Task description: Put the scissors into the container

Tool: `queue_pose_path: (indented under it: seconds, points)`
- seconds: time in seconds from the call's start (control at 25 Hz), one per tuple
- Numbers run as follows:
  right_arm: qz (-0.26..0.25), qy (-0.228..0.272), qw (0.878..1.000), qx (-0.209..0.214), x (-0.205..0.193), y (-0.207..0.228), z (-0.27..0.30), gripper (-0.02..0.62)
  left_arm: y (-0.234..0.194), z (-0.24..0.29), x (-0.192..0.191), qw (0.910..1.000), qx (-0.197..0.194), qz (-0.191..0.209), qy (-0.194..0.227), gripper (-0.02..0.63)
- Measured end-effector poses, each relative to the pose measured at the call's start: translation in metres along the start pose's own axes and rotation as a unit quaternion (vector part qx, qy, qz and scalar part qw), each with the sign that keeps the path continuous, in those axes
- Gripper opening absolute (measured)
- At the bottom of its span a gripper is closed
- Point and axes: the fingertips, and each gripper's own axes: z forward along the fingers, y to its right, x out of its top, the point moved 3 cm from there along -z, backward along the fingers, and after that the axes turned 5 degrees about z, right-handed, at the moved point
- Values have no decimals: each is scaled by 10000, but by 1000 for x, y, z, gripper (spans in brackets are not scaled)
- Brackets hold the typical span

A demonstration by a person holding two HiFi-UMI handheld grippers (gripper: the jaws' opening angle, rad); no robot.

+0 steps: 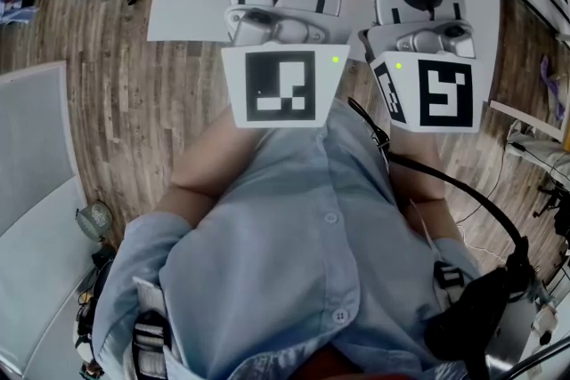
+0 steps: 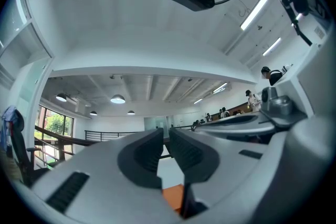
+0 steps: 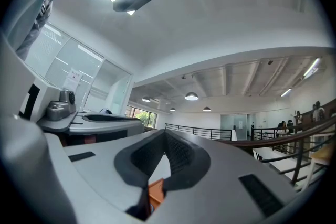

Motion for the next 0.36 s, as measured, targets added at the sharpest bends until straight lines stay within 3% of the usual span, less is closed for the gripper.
queue_pose_path:
  seconds: [0.36]
  points:
    - [7, -15, 10000, 4, -3, 4, -2, 11, 4, 2, -2, 10000, -10, -16, -23, 44]
